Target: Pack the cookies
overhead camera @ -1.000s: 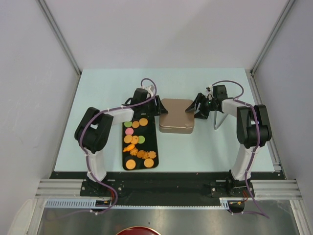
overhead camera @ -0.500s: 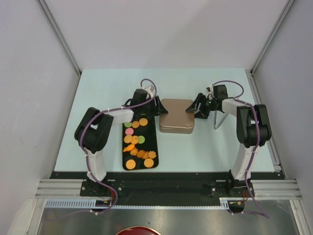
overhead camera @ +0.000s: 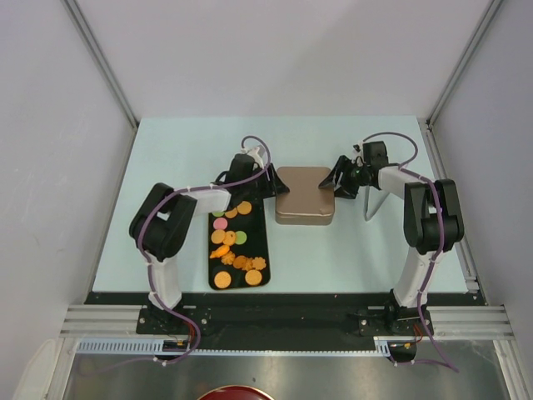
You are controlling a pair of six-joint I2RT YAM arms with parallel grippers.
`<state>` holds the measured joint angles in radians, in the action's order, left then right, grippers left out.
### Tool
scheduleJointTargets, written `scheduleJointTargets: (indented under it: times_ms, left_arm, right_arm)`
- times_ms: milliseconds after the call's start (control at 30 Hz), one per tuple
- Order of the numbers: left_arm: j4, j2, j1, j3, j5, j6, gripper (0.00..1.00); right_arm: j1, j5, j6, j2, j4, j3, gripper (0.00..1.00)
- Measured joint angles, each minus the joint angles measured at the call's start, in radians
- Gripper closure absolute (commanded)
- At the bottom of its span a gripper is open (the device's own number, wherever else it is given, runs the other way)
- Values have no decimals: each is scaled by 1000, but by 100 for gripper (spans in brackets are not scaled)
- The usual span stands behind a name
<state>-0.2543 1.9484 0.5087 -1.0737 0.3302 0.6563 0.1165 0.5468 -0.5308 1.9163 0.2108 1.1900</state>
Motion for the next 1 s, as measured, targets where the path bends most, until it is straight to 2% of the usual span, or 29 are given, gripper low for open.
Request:
scheduleJointTargets:
  times_ms: [200, 300, 333, 400, 433, 533, 867, 900, 1000]
  left_arm:
    - [16, 38, 2, -61, 3, 11, 100]
    - [62, 58, 2, -124, 6, 14, 87]
    - [77, 63, 2, -140, 6, 14, 79]
    - [106, 64, 2, -155, 6, 10, 69]
    - [116, 62, 2, -159, 5, 6, 60]
    - [137, 51, 2, -161, 6, -8, 49]
    - [296, -20, 17, -132, 51, -42, 20]
    - [315, -27, 20, -129, 56, -45, 14]
    - [355, -48, 29, -111, 68, -48, 9]
  right_arm:
    - [-10, -15, 8, 31, 19, 54, 61]
    - [-23, -20, 8, 58, 24, 95, 52]
    - [-26, -22, 8, 64, 24, 105, 50]
    - [-27, -27, 8, 67, 27, 113, 45]
    - [-27, -27, 8, 67, 28, 113, 43]
    - [-27, -28, 8, 66, 29, 114, 39]
    - [1, -55, -1, 56, 30, 114, 28]
    - [4, -60, -4, 55, 32, 114, 28]
    - [9, -66, -12, 54, 39, 114, 28]
